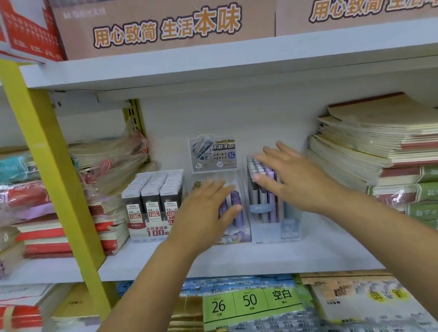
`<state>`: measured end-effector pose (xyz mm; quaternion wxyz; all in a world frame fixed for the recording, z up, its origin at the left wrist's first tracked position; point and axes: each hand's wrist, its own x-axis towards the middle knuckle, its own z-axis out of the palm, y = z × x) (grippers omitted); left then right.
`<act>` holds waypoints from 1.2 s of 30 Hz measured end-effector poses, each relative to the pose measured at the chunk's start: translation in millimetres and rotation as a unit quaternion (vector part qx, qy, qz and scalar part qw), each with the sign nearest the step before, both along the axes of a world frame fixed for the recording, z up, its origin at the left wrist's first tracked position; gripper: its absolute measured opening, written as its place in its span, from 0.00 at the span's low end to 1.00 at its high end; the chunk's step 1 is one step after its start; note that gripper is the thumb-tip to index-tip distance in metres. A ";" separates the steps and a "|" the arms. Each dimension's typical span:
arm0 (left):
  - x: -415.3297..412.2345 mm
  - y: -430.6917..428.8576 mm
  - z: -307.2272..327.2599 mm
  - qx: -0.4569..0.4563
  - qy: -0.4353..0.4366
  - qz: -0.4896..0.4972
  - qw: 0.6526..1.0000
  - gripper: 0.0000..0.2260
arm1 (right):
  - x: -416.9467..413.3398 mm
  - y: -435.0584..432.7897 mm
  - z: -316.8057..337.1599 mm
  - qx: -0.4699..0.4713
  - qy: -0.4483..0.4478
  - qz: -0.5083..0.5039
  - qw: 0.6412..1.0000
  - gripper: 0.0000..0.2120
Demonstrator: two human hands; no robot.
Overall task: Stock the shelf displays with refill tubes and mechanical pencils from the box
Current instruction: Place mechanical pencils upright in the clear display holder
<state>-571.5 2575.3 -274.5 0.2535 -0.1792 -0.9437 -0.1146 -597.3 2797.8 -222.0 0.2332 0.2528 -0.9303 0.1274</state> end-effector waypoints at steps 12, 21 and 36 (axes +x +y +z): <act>-8.1 -13.9 2.3 0.010 0.014 -0.033 0.999 0.23 | -12.7 -15.4 16.3 0.014 -0.025 0.007 1.000 0.31; -6.5 -19.5 -4.8 0.026 -0.007 -0.057 0.998 0.22 | -9.4 -15.0 19.1 0.004 -0.048 0.023 0.999 0.27; 23.4 -55.9 11.0 0.057 0.127 -0.004 0.990 0.19 | 33.2 -62.7 -0.4 -0.002 0.068 0.018 0.997 0.21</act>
